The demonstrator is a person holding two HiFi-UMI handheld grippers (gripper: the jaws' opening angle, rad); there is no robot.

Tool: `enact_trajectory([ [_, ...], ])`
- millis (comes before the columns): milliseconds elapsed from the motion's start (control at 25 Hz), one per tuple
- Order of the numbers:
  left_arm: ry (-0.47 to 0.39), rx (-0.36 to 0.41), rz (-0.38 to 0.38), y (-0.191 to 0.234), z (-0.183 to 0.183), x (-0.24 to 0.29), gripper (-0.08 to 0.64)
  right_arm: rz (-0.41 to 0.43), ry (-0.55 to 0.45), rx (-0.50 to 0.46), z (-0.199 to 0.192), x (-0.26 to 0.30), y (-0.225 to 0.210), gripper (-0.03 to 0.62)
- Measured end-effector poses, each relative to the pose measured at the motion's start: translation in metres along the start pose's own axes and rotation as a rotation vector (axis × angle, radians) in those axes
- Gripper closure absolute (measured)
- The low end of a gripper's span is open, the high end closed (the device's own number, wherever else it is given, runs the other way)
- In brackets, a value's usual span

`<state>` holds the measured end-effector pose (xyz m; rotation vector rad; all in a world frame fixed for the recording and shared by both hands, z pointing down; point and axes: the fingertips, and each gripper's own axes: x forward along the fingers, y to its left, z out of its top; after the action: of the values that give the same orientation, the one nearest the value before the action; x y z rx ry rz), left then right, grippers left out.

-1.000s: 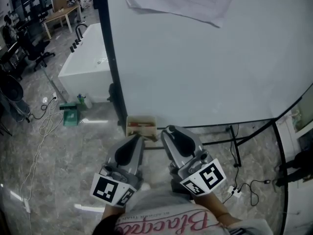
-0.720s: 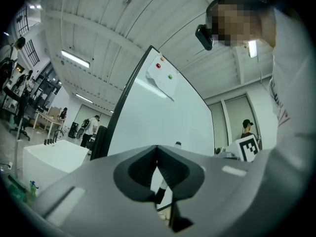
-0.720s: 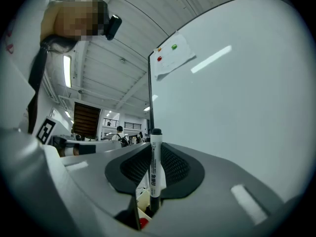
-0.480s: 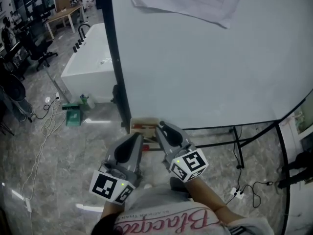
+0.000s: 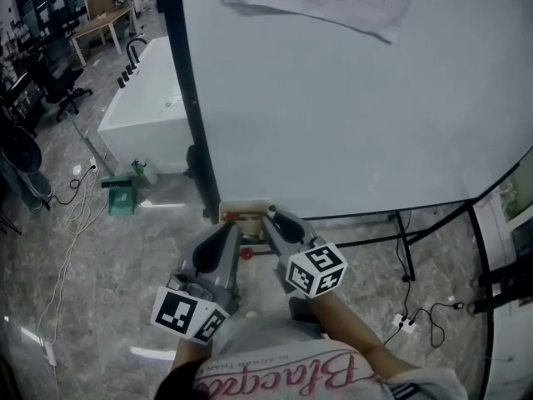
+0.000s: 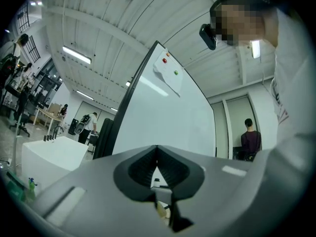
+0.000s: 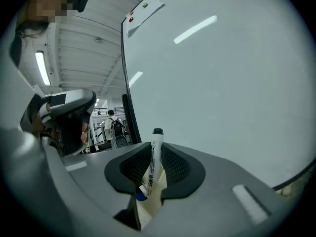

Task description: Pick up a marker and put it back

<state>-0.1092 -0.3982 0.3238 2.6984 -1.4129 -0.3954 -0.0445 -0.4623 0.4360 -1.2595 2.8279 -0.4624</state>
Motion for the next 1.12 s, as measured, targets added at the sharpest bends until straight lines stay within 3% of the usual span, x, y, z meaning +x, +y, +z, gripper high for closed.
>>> enact_trajectory([
  [120,-0.002,-0.006,-0.006,-0.002,-0.001,0.002,0.561,0.009,0.004,-0.044,0.001,0.001,0.000,0.505],
  [240,-0.006,-0.009,-0.004,-0.003,-0.001,0.003,0.561,0.011,-0.020,-0.054,0.011,-0.006,-0.002,0.434],
  [400,-0.015,-0.015,0.011,-0.002,0.000,0.001,0.561,0.004,-0.099,-0.103,0.044,-0.029,0.001,0.430],
  [640,-0.027,-0.017,0.023,-0.006,0.003,-0.001,0.561,0.007,-0.201,-0.223,0.088,-0.069,0.027,0.502],
  [840,-0.037,-0.028,0.031,-0.011,0.004,-0.003,0.561,0.000,-0.178,-0.280,0.086,-0.086,0.038,0.518],
  [920,-0.042,-0.027,0.031,-0.014,0.005,-0.001,0.561,-0.001,-0.159,-0.288,0.084,-0.090,0.037,0.591],
  [1120,-0.047,-0.022,0.033,-0.018,0.004,-0.005,0.561,0.009,-0.150,-0.320,0.082,-0.096,0.045,0.591],
])
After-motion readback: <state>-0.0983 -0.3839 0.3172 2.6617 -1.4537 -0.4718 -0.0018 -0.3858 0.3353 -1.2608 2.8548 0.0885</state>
